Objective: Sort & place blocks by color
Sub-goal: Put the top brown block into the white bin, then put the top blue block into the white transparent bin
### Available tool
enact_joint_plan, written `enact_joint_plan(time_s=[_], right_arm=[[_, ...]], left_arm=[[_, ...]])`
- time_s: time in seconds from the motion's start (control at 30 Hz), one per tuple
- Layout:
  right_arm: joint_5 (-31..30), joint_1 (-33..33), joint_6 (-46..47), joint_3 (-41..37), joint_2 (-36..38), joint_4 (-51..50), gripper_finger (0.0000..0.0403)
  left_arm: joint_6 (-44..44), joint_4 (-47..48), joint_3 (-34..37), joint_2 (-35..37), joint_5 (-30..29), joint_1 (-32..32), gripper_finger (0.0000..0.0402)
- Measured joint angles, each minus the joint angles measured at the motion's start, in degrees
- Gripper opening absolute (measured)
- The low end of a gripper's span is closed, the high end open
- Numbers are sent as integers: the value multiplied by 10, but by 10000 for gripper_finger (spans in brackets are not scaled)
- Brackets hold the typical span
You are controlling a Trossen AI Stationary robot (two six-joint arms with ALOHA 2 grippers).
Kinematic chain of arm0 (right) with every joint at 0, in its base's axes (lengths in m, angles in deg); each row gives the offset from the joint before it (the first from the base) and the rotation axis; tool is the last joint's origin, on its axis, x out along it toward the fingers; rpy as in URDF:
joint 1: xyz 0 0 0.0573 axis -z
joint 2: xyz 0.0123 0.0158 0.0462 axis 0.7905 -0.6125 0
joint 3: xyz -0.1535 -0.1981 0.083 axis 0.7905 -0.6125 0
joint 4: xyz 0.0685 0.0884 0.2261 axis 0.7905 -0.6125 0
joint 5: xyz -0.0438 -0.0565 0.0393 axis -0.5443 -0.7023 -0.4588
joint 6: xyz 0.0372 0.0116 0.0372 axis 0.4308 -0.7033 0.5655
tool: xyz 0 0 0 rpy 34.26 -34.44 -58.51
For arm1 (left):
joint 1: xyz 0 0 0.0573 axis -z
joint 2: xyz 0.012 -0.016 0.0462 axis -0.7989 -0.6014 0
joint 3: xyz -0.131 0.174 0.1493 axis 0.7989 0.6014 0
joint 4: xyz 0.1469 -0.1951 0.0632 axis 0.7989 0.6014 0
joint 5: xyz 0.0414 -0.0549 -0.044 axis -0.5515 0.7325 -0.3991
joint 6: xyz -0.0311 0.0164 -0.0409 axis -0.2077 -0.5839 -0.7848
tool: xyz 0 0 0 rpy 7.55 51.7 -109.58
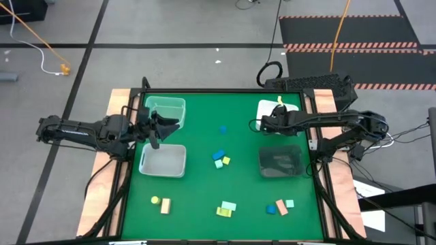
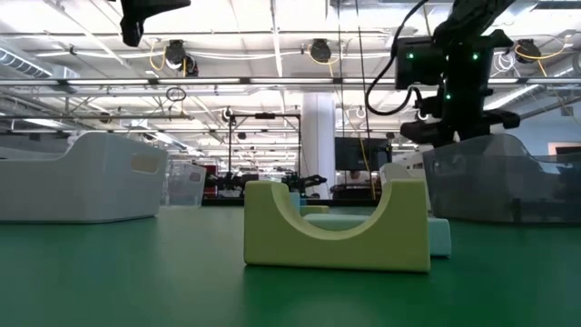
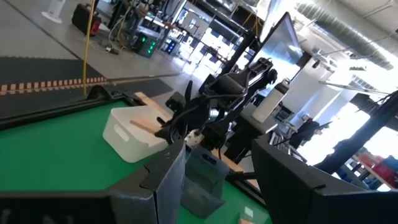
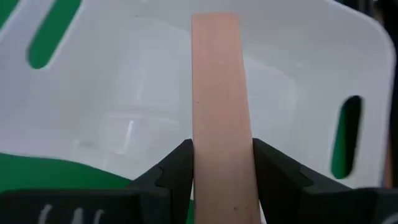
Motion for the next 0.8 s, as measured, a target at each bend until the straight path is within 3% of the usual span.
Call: enact_joint_plan(time_s=[0.33, 0.47, 0.8], right_arm=[[1, 35, -83, -1, 1, 58, 224], [31, 37, -121, 16, 19, 86, 248], [127, -24, -235, 20, 39, 486, 234]], left_arm=[[-20, 25, 0, 0, 0, 0, 186], [-26, 31, 0, 0, 0, 0, 186], [-2, 54, 0, 0, 1, 1, 186]])
